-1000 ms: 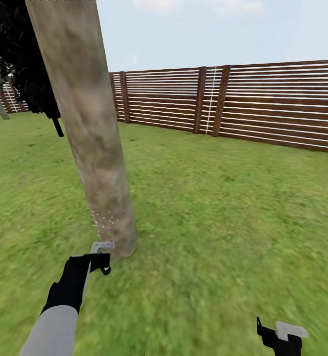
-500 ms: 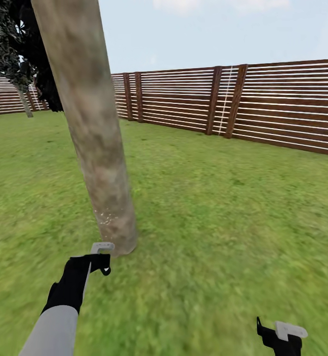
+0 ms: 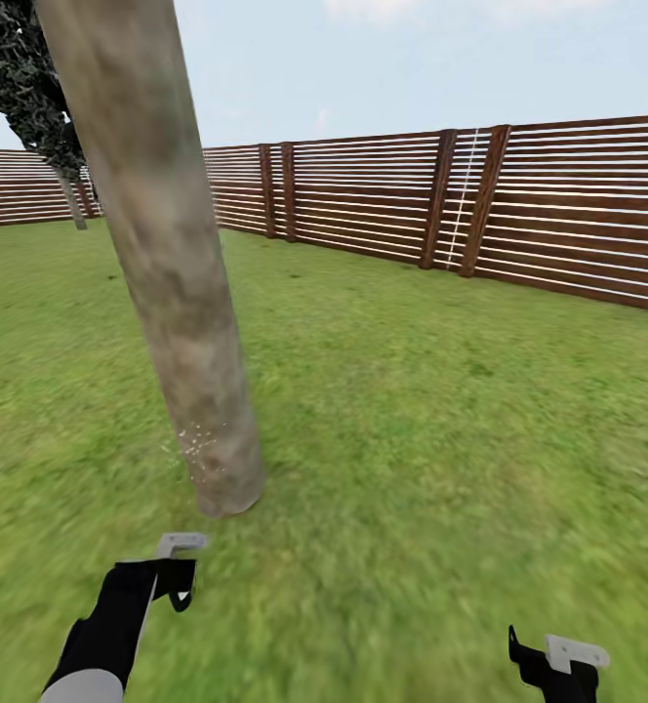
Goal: In the garden, pick up the pesticide atomizer on the floor and spray pesticide onto both trees until each tree trunk is fully covered.
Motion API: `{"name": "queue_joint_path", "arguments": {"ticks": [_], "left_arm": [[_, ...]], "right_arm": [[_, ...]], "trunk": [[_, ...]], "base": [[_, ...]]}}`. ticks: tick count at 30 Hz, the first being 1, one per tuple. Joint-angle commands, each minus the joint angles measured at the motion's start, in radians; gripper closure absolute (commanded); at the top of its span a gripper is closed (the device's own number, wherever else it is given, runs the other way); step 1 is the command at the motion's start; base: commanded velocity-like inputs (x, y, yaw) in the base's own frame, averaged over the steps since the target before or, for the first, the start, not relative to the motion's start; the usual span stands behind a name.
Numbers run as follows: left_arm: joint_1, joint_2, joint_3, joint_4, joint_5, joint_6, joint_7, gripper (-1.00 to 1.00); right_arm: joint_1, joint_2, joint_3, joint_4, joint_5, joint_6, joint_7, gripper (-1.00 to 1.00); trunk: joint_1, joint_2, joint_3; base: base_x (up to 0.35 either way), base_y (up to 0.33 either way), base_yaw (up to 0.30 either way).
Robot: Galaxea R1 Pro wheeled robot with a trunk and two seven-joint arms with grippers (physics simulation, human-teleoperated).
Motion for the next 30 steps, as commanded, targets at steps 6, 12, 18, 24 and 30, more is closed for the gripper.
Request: {"name": "queue_joint_path", "arguments": {"ticks": [6, 12, 18, 24, 30], "left_arm": [[0.015, 0.03, 0.004, -0.003, 0.0, 0.006, -0.01, 1.0], [0.016, 0.006, -0.002, 0.012, 0.007, 0.004, -0.011, 1.0], [0.007, 0.072, 0.007, 0.018, 0.006, -0.029, -0.007, 1.0], [0.008, 0.077, 0.004, 0.018, 0.042, -0.033, 0.012, 1.0], [0.007, 0.05, 0.001, 0.016, 0.072, -0.034, 0.056, 1.0]], "right_arm": [[0.0, -0.001, -0.009, 0.001, 0.01, -0.004, 0.0, -1.0], [0.0, 0.0, -0.008, 0.002, 0.01, -0.004, 0.0, -1.0], [0.0, 0.001, -0.007, 0.002, 0.01, -0.004, 0.0, -1.0], [0.0, 0.001, -0.007, 0.002, 0.009, -0.004, 0.0, -1.0], [-0.001, 0.001, -0.007, 0.002, 0.01, -0.004, 0.0, -1.0]], "trunk": [[0.0, 0.0, -0.001], [0.0, 0.0, -0.001], [0.0, 0.0, -0.001], [0.0, 0.0, -0.001], [0.0, 0.0, -0.001]], "base": [[0.25, -0.177, 0.0], [0.053, -0.026, 0.0], [0.0, 0.0, 0.0], [0.0, 0.0, 0.051], [0.0, -0.156, 0.222]]}}
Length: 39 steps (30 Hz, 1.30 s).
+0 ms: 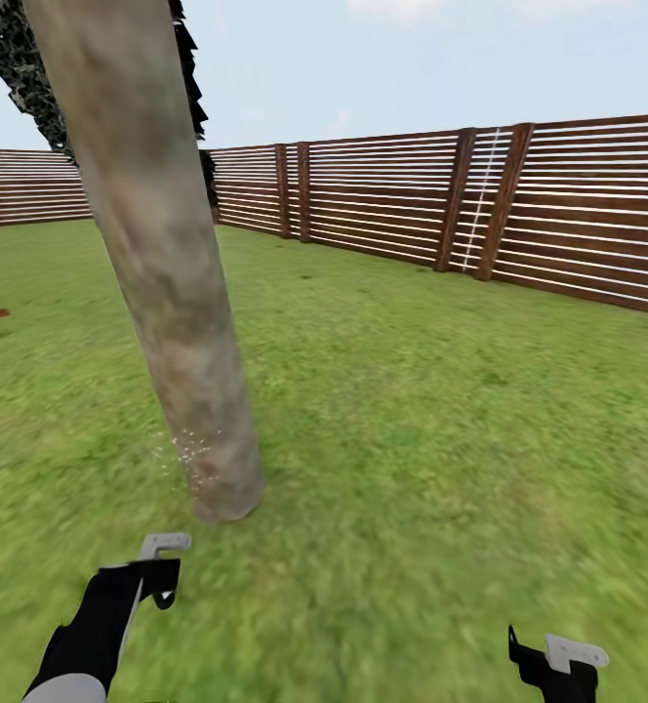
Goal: In the garden, pick up the pesticide atomizer on the floor and spray pesticide onto both trees until each tree trunk is fully covered.
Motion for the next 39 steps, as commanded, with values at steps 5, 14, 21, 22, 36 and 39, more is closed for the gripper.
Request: {"name": "queue_joint_path", "arguments": {"ticks": [5, 14, 21, 22, 36, 39], "left_arm": [[0.0, -0.013, 0.002, 0.004, -0.01, 0.0, 0.037, 1.0], [0.001, -0.015, 0.003, 0.006, -0.008, -0.001, 0.039, 1.0], [0.002, -0.017, 0.003, 0.006, -0.008, 0.0, 0.038, 1.0], [0.002, -0.021, 0.003, 0.006, -0.008, 0.0, 0.038, 1.0], [0.002, -0.027, 0.003, 0.006, -0.008, -0.001, 0.038, 1.0], [0.002, -0.027, 0.003, 0.006, -0.008, -0.001, 0.038, 1.0]], "right_arm": [[-0.001, 0.0, -0.009, 0.001, 0.009, -0.004, 0.0, -1.0], [0.0, 0.0, -0.008, 0.001, 0.009, -0.004, 0.0, -1.0], [-0.001, 0.0, -0.009, 0.001, 0.009, -0.004, 0.0, -1.0], [0.0, 0.0, -0.009, 0.001, 0.009, -0.004, 0.0, -1.0], [-0.001, 0.0, -0.009, 0.001, 0.009, -0.004, 0.0, -1.0], [0.0, 0.0, -0.01, 0.0, 0.009, -0.004, 0.0, -1.0]], "trunk": [[0.0, 0.0, -0.001], [0.0, 0.0, -0.001], [0.0, 0.0, -0.001], [0.0, 0.0, -0.001], [0.0, 0.0, -0.001], [0.0, 0.0, -0.001]], "base": [[0.0, -0.27, 0.022], [0.042, -0.273, 0.099], [0.0, -0.273, 0.122], [0.0, -0.272, 0.002], [0.0, -0.272, 0.141], [0.0, -0.272, 0.06]]}}
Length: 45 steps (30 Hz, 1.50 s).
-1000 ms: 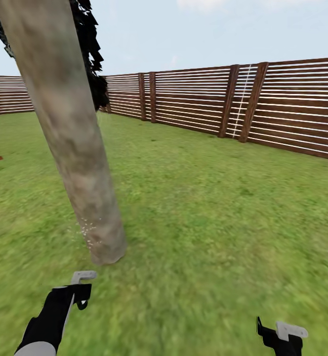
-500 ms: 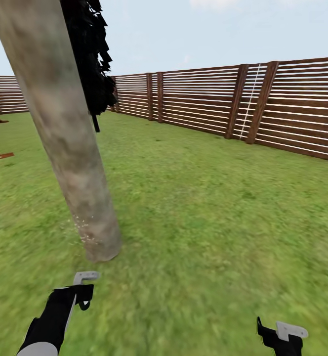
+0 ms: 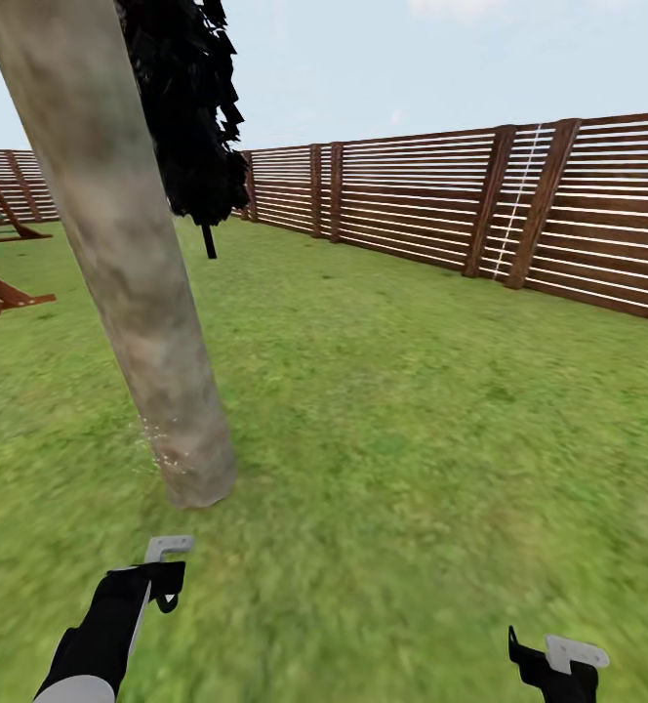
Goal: In the garden, pick up the pesticide atomizer on the floor and spray pesticide onto both trees until each tree trunk is fully covered.
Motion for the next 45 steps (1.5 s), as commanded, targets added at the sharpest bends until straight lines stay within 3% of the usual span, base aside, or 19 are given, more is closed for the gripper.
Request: {"name": "queue_joint_path", "arguments": {"ticks": [1, 18, 20, 23, 24, 26, 28, 29, 30, 32, 33, 36, 38, 39, 42, 45], "left_arm": [[-0.001, -0.001, 0.005, -0.002, -0.011, 0.003, -0.01, 1.0], [-0.015, -0.003, 0.002, -0.017, -0.011, 0.002, -0.01, 1.0], [-0.068, 0.001, -0.001, -0.017, -0.013, 0.004, -0.009, 1.0], [-0.16, 0.034, 0.003, -0.018, -0.02, 0.012, -0.01, 1.0], [-0.174, 0.076, 0.003, -0.018, -0.016, 0.014, -0.012, 1.0], [-0.178, 0.093, 0.0, -0.017, -0.013, 0.015, -0.014, 1.0], [-0.178, 0.074, -0.011, -0.013, -0.012, 0.014, -0.019, 1.0], [-0.179, 0.036, -0.043, -0.013, -0.013, 0.015, -0.021, 1.0], [-0.18, 0.022, -0.075, -0.015, -0.013, 0.018, -0.021, 1.0], [-0.185, 0.025, -0.09, -0.018, -0.015, 0.026, -0.02, 1.0], [-0.195, 0.04, -0.09, -0.022, -0.016, 0.03, -0.02, 1.0], [-0.208, 0.154, -0.075, -0.026, 0.004, 0.041, -0.023, 1.0], [-0.209, 0.18, -0.058, -0.029, 0.039, 0.071, -0.024, 1.0], [-0.209, 0.173, -0.063, -0.031, 0.046, 0.083, -0.024, 1.0], [-0.224, 0.118, -0.101, -0.04, 0.049, 0.095, -0.023, 1.0], [-0.264, 0.115, -0.106, -0.067, 0.051, 0.177, -0.025, 1.0]], "right_arm": [[-0.001, -0.001, -0.009, 0.001, 0.009, -0.004, 0.0, -1.0], [-0.001, -0.002, -0.009, 0.0, 0.009, -0.004, 0.0, -1.0], [-0.001, -0.002, -0.009, 0.0, 0.009, -0.004, 0.0, -1.0], [-0.001, -0.002, -0.009, 0.001, 0.009, -0.004, 0.002, -1.0], [-0.001, -0.002, -0.009, 0.001, 0.009, -0.004, 0.002, -1.0], [-0.001, -0.002, -0.009, 0.001, 0.009, -0.004, 0.002, -1.0], [-0.001, -0.002, -0.009, 0.001, 0.009, -0.004, 0.002, -1.0], [-0.001, -0.002, -0.009, 0.001, 0.009, -0.004, 0.002, -1.0], [-0.001, -0.002, -0.009, 0.001, 0.009, -0.004, 0.002, -1.0], [-0.001, -0.002, -0.009, 0.001, 0.009, -0.004, 0.002, -1.0], [-0.001, -0.002, -0.009, 0.001, 0.009, -0.004, 0.002, -1.0], [-0.001, -0.002, -0.009, 0.001, 0.009, -0.004, 0.002, -1.0], [-0.001, -0.002, -0.009, 0.001, 0.009, -0.004, 0.002, -1.0], [-0.001, -0.002, -0.009, 0.001, 0.009, -0.004, 0.002, -1.0], [-0.001, -0.002, -0.009, 0.001, 0.009, -0.004, 0.001, -1.0], [-0.001, -0.002, -0.009, 0.001, 0.009, -0.004, 0.0, -1.0]], "trunk": [[0.0, 0.0, -0.001], [0.0, 0.0, -0.001], [0.0, 0.0, -0.001], [0.0, 0.0, -0.001], [0.0, 0.0, -0.001], [0.0, 0.0, -0.001], [0.0, 0.0, -0.001], [0.0, 0.0, -0.001], [0.0, 0.0, -0.001], [0.0, 0.0, -0.001], [0.0, 0.0, -0.001], [0.0, 0.0, -0.001], [0.0, 0.0, -0.001], [0.0, 0.0, -0.001], [0.0, 0.0, -0.001], [0.0, 0.0, -0.001]], "base": [[0.0, -0.272, 0.008], [0.056, -0.218, 0.11], [0.009, -0.005, 0.026], [0.001, -0.001, 0.004], [0.0, 0.0, 0.0], [0.0, 0.0, 0.0], [0.0, 0.0, 0.0], [0.0, 0.0, 0.0], [0.0, 0.0, 0.0], [0.0, 0.0, 0.0], [0.0, 0.0, 0.0], [0.0, 0.0, 0.0], [0.0, 0.0, 0.0], [0.0, 0.0, 0.0], [0.0, 0.0, 0.0], [0.0, 0.0, 0.0]]}}
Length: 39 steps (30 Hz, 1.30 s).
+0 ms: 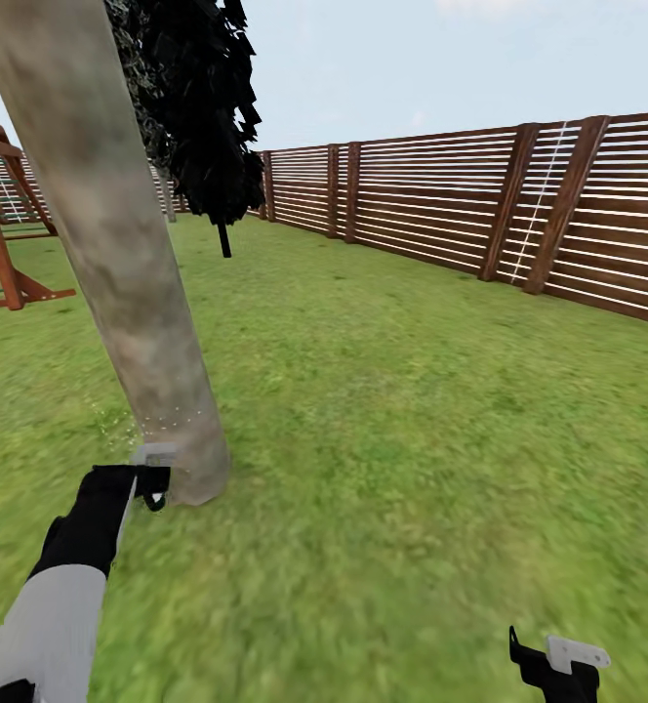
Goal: In the garden, pick up the pesticide atomizer on the floor and spray pesticide onto both trees until each tree trunk is fully covered.
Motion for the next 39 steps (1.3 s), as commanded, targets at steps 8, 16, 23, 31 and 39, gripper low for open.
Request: {"name": "queue_joint_path", "arguments": {"ticks": [8, 16, 23, 31, 39], "left_arm": [[-0.028, 0.095, -0.007, -0.004, 0.005, 0.031, -0.013, 1.0], [-0.123, 0.237, -0.023, -0.002, -0.006, 0.061, -0.21, 1.0], [-0.057, 0.234, -0.114, 0.005, -0.012, 0.053, -0.216, 1.0], [-0.055, 0.222, -0.115, 0.005, -0.012, 0.057, -0.214, 1.0], [-0.045, 0.222, -0.112, 0.018, -0.016, 0.058, -0.211, 1.0]], "right_arm": [[-0.001, 0.0, -0.009, 0.001, 0.009, -0.004, 0.0, -1.0], [-0.001, 0.0, -0.009, 0.001, 0.009, -0.004, 0.0, -1.0], [-0.001, 0.0, -0.009, 0.001, 0.009, -0.004, 0.001, -1.0], [-0.001, 0.0, -0.009, 0.001, 0.009, -0.004, 0.002, -1.0], [-0.001, -0.001, -0.009, 0.0, 0.009, -0.004, 0.002, -1.0]], "trunk": [[0.0, 0.0, -0.001], [0.0, 0.0, -0.001], [0.0, 0.0, -0.001], [0.0, 0.0, -0.001], [0.0, 0.0, -0.001]], "base": [[0.0, 0.0, 0.0], [0.0, 0.0, 0.0], [0.025, -0.04, 0.029], [0.132, -0.24, 0.169], [0.141, -0.254, 0.002]]}}
